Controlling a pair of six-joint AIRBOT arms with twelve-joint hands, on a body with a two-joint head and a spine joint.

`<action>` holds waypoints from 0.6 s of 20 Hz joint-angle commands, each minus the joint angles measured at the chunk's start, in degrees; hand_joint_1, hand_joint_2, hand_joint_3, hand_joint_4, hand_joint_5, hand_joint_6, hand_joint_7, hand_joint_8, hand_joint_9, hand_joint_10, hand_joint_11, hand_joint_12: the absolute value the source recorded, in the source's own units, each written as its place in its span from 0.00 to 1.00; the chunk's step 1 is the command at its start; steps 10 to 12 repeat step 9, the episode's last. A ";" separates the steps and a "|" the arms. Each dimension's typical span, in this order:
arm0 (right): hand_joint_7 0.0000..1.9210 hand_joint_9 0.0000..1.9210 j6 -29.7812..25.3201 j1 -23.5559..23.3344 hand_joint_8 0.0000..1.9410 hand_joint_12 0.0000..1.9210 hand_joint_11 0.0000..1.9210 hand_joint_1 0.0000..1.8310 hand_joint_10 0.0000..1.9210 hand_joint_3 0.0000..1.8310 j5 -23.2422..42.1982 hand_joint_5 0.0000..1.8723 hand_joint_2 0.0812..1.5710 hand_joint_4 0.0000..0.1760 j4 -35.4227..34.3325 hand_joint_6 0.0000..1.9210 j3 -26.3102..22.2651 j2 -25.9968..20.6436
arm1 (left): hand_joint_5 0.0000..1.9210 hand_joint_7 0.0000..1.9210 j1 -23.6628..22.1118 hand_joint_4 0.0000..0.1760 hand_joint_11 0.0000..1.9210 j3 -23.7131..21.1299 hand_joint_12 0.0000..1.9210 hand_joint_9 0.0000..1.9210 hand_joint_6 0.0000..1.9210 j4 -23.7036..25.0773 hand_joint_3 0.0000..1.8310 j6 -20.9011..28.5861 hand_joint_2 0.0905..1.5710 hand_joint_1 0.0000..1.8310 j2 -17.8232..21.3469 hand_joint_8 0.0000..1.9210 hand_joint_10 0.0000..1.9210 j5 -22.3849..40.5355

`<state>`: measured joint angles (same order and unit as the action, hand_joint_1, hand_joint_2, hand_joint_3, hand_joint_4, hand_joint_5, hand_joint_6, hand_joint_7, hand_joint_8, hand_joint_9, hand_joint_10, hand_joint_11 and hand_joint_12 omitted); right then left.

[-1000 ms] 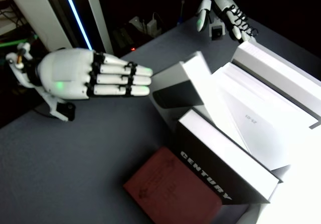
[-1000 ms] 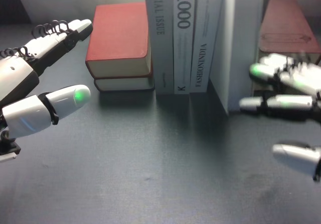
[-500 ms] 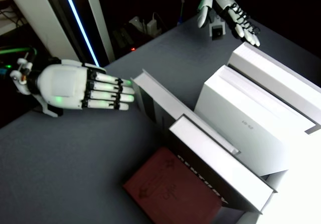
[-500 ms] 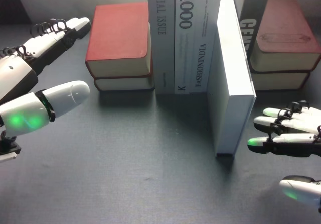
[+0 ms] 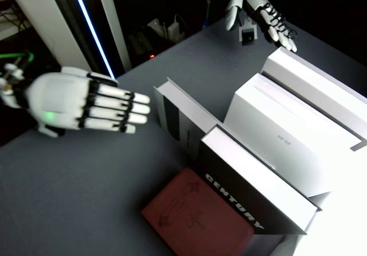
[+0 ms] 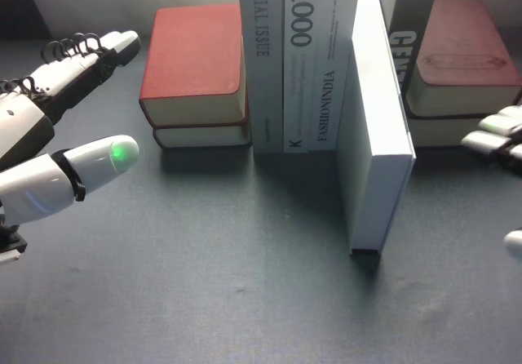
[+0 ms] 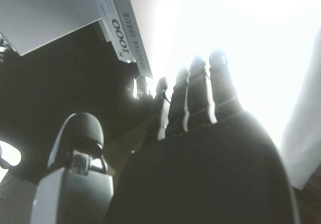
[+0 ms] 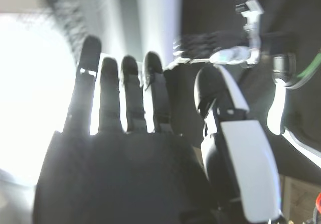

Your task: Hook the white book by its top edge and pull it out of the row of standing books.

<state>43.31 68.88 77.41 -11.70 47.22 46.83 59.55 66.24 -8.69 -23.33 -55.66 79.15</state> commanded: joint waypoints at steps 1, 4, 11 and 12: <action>0.00 0.00 -0.07 -0.13 0.00 0.00 0.00 0.14 0.00 0.01 9.37 0.03 0.91 0.08 0.12 0.00 -0.25 -0.47 | 0.00 0.00 -0.40 0.26 0.00 -0.23 0.00 0.00 0.00 -0.72 0.00 0.02 0.84 0.07 0.49 0.00 0.00 7.69; 0.00 0.00 1.70 0.09 0.00 0.00 0.00 0.12 0.00 0.00 12.42 0.00 0.90 0.22 -1.70 0.00 -0.65 -2.12 | 0.00 0.00 -0.37 0.17 0.00 -0.75 0.00 0.00 0.00 -0.93 0.00 -0.58 0.84 0.09 1.23 0.00 0.00 8.74; 0.00 0.00 4.42 0.92 0.00 0.00 0.00 0.15 0.00 0.01 19.15 0.00 0.92 0.17 -5.47 0.00 -1.74 -5.12 | 0.00 0.00 0.26 0.48 0.00 -1.96 0.00 0.00 0.00 -2.00 0.00 -2.14 0.84 0.10 2.97 0.00 0.00 11.27; 0.00 0.00 4.42 0.92 0.00 0.00 0.00 0.15 0.00 0.01 19.15 0.00 0.92 0.17 -5.47 0.00 -1.74 -5.12 | 0.00 0.00 0.26 0.48 0.00 -1.96 0.00 0.00 0.00 -2.00 0.00 -2.14 0.84 0.10 2.97 0.00 0.00 11.27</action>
